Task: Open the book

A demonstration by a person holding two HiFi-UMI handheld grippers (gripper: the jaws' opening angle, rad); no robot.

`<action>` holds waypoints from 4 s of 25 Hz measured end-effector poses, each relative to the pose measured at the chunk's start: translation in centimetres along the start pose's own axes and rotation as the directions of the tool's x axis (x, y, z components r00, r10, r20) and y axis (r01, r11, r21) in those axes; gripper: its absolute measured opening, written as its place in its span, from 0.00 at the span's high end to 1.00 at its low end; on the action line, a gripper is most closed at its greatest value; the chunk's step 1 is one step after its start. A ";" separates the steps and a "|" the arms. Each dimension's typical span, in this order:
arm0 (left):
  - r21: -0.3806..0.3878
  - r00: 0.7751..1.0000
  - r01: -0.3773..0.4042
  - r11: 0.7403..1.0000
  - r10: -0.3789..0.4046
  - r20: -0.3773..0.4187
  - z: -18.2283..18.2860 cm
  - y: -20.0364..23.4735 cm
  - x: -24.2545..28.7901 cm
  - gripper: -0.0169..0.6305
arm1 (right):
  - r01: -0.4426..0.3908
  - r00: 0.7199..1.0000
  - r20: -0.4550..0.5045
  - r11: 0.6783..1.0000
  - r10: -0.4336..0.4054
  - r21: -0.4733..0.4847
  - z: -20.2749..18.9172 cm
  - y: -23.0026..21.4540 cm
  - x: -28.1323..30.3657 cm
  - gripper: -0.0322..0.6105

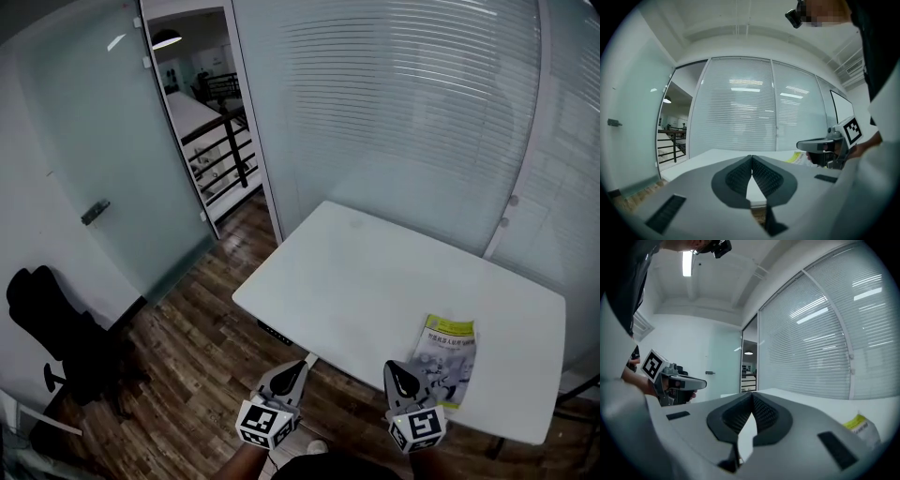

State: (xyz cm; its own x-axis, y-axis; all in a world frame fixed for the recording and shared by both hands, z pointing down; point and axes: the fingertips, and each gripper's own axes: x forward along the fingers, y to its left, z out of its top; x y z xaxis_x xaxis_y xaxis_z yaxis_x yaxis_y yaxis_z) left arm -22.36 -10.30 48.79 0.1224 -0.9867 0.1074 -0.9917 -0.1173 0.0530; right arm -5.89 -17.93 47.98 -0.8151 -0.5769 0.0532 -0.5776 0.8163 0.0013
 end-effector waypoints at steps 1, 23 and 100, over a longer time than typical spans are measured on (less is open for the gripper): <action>0.008 1.000 0.018 1.000 -0.018 0.003 0.2 0.4 0.5 0.95 | 0.022 1.000 -0.001 1.000 -0.022 0.007 0.1 -0.4 0.4 0.94; 0.012 0.891 0.442 0.897 -0.437 -0.120 -3.0 -8.1 11.6 0.95 | 0.544 0.833 -0.162 0.837 -0.530 0.059 -4.6 -12.6 -8.8 0.94; -0.085 0.846 0.482 0.872 -0.488 -0.213 -7.3 -13.6 10.5 0.95 | 0.683 0.665 -0.512 0.720 -0.544 0.122 -13.2 -17.2 -15.5 0.90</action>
State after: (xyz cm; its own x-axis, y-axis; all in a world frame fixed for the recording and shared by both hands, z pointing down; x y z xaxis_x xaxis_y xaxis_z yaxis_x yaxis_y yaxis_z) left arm -7.26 -18.23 56.42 0.5964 -0.7535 0.2765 -0.8024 -0.5684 0.1819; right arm 17.27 -22.64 60.35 -0.2048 -0.8127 0.5456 -0.9782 0.1898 -0.0846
